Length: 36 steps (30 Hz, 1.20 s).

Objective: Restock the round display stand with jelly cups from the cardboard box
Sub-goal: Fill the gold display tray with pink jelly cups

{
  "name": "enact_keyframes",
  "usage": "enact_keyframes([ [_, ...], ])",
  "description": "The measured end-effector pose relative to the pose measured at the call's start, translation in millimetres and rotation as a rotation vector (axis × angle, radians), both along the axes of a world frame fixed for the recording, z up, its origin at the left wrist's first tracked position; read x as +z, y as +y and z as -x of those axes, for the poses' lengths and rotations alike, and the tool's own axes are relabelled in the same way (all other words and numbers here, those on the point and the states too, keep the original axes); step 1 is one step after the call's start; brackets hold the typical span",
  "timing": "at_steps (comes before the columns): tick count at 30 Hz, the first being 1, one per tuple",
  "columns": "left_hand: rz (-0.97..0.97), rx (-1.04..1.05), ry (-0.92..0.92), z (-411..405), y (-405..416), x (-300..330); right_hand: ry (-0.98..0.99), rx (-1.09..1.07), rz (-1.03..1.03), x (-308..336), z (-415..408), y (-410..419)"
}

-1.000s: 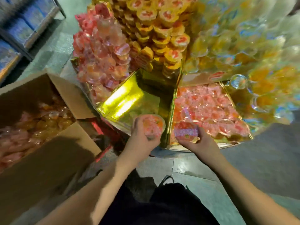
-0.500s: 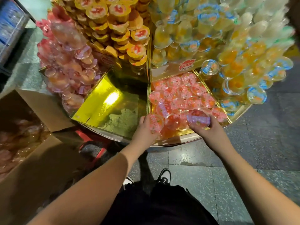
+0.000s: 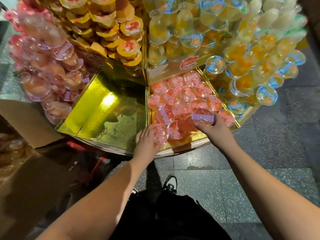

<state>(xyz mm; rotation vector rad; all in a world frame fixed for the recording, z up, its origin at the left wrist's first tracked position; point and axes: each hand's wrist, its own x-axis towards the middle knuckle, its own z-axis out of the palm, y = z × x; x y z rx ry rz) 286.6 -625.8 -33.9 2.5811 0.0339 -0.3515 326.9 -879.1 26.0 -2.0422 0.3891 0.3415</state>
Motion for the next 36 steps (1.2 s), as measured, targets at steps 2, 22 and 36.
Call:
enact_keyframes([
  [2,-0.035,0.002,-0.012,0.7,1.4,-3.1,0.008,-0.005,0.001,-3.1,-3.9,0.7],
  [22,-0.064,-0.041,0.109,-11.1,1.4,19.9,-0.144,-0.136,0.068,-14.7,-155.7,21.3],
  [36,-0.061,-0.058,0.166,-17.4,5.5,26.6,-0.22,-0.26,-0.018,-21.8,-164.5,28.3],
])
